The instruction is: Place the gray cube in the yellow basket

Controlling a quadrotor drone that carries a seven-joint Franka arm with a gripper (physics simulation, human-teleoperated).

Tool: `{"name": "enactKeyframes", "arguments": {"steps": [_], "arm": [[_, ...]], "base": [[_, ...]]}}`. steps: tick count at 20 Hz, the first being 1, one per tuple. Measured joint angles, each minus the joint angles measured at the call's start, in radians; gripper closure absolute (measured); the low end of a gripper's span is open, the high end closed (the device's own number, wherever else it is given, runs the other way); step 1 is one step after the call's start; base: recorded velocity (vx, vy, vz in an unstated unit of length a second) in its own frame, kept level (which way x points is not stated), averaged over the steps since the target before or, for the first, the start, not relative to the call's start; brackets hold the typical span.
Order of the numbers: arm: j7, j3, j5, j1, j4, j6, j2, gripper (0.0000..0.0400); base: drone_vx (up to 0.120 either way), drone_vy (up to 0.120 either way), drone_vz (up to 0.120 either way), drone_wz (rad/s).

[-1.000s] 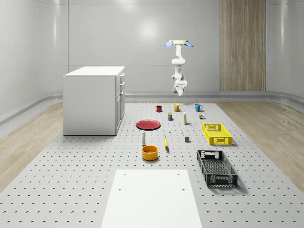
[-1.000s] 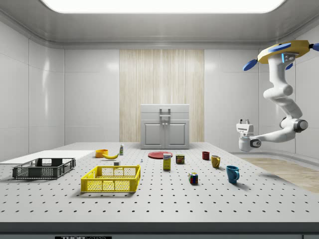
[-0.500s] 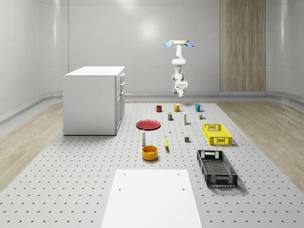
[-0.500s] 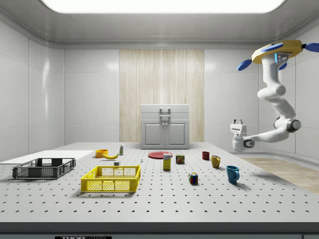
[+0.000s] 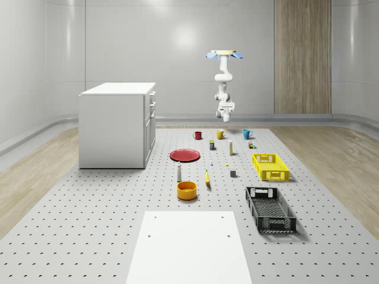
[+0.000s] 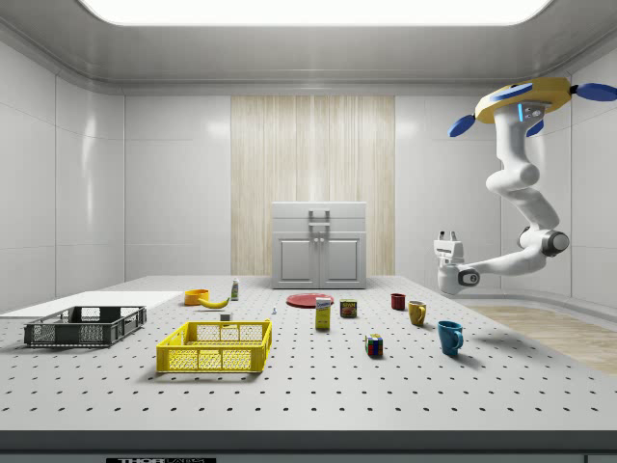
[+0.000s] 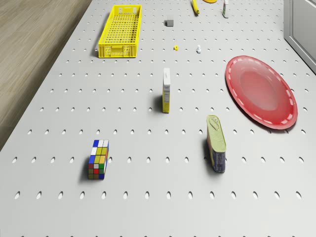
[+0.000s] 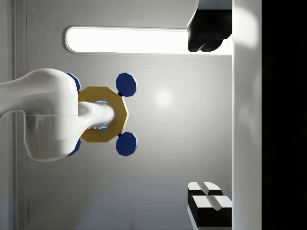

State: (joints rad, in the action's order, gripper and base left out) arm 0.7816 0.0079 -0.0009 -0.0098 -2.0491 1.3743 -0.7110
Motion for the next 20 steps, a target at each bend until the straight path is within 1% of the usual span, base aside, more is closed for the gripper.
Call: {"name": "enactKeyframes", "arguments": {"steps": [13,20], "arm": [[0.004,0.025,-0.034,-0.008,-0.007,0.01,-0.007,0.0],[0.016,0.087,-0.122,-0.027,-0.016,0.016,-0.012,0.0]], "base": [[0.12,0.0,0.0,0.0],[0.12,0.0,0.0,0.0]]}}
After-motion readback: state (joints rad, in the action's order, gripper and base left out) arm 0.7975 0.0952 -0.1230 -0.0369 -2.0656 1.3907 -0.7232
